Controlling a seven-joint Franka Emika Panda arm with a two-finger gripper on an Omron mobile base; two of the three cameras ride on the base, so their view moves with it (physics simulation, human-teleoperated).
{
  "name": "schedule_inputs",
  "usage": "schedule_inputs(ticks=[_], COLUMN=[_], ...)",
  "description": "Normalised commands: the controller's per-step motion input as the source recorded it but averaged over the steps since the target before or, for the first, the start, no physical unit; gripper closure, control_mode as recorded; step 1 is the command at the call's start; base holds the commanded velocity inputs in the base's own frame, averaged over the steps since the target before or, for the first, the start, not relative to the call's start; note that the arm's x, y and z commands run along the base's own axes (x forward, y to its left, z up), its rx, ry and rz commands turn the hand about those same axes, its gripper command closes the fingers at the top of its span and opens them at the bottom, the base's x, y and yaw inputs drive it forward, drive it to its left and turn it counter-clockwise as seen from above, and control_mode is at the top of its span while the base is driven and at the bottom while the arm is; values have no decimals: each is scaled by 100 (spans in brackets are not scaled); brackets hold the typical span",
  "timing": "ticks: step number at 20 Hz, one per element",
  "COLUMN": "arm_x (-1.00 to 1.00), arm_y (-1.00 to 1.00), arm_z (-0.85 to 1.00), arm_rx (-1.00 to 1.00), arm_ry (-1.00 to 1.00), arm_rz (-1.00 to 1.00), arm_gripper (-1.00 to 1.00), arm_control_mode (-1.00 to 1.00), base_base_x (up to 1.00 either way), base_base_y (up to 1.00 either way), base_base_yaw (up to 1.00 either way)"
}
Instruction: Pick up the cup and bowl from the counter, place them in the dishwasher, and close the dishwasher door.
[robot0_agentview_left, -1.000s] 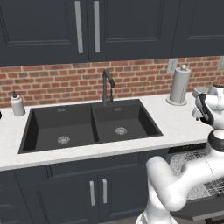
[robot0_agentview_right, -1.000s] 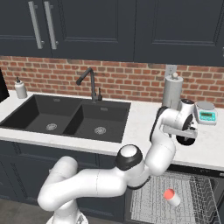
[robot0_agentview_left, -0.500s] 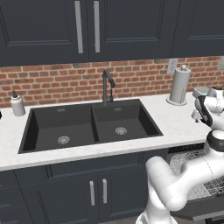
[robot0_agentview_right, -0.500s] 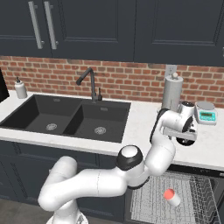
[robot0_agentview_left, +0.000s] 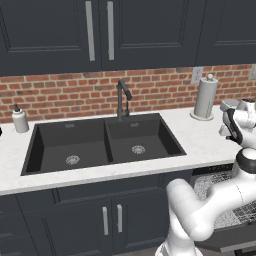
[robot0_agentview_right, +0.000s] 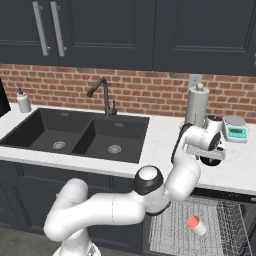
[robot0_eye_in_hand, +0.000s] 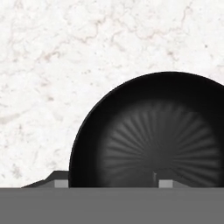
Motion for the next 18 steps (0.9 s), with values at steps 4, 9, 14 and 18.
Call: schedule_inputs(ticks=[4, 9, 14, 18], arm_x=[0, -5, -28, -64], arm_y=[0, 0, 11, 18], arm_z=[0, 0, 0, 1], arm_rx=[0, 0, 0, 1], arm_ry=[0, 0, 0, -7], arm_rz=[0, 0, 0, 0], arm_gripper=[100, 100, 100, 100], arm_control_mode=[-100, -100, -100, -100], base_base_x=[0, 0, 0, 0], base_base_y=[0, 0, 0, 0], base_base_yaw=[0, 0, 0, 0])
